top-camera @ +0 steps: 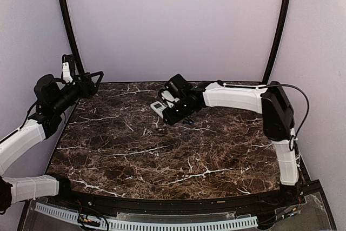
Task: Load the batteries into the remote control
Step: Pick up the remote control from the center of the board, then pass from the right arm to the left
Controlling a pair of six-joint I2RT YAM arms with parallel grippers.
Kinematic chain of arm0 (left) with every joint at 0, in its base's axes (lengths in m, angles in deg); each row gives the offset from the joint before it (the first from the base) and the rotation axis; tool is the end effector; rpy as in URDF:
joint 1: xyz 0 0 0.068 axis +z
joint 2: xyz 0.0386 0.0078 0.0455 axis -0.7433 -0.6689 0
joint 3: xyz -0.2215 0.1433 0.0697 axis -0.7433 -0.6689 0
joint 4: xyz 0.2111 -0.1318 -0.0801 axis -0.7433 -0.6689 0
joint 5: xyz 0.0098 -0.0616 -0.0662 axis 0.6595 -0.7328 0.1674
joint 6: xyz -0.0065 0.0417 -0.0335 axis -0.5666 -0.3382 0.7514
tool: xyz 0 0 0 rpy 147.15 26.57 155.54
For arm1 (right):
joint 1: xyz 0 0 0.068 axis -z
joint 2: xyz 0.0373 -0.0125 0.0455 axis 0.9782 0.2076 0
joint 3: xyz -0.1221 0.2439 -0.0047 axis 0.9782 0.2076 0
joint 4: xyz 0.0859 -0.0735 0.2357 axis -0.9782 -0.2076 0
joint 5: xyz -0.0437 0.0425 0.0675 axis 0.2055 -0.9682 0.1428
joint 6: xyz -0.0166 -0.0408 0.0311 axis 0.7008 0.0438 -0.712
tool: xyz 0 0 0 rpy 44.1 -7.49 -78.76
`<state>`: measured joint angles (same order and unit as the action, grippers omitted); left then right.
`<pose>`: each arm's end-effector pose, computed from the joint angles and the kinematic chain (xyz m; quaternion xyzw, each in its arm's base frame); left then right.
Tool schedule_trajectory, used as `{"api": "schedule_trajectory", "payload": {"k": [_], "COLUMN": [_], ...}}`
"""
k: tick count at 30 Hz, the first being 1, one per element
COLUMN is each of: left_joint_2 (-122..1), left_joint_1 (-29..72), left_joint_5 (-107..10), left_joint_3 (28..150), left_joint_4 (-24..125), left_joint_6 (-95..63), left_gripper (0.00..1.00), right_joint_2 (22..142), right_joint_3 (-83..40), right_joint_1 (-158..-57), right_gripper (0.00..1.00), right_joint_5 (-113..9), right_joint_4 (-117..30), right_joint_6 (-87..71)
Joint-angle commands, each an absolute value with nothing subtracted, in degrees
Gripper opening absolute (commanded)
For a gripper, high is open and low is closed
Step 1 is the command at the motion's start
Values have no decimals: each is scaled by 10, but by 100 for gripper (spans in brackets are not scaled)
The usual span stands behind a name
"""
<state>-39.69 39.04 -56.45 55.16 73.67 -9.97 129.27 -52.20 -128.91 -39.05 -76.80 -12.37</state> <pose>0.2231 -0.0453 0.3330 0.0553 0.6508 -0.2640 0.7097 0.3146 0.3820 0.1957 -0.3110 0.9026 0.1171 0.2738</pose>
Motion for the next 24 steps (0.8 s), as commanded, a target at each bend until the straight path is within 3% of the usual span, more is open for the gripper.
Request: {"api": "schedule_trajectory", "payload": {"k": [1,6,9,13,18,24], "left_joint_2": [-370,-347,-315,-297,-305,-346], "left_joint_1": [353,294,251,167,68,-1], "left_joint_5": [-649,-788,-830,-753,-606,-488], "left_joint_3": [564,582,605,634,634,635], "left_joint_4": [735,744,671,554,513,492], "left_joint_6": [-147,-174,-335,-589,-853,-1055], "left_gripper": [87,85,85,84,84,78], "right_joint_2": [1106,976,948,926,909,908], "right_joint_3": [-437,-351,-374,-393,-396,-379], "right_joint_1": [-1290,-1289,-1289,-1289,-1289,-1297], "right_gripper": [38,38,37,37,35,32], "right_joint_5": [-515,-693,-708,-676,-650,-636], "right_joint_4": [-631,-583,-637,-722,-807,-851], "right_joint_6": [-16,44,55,73,73,71]}}
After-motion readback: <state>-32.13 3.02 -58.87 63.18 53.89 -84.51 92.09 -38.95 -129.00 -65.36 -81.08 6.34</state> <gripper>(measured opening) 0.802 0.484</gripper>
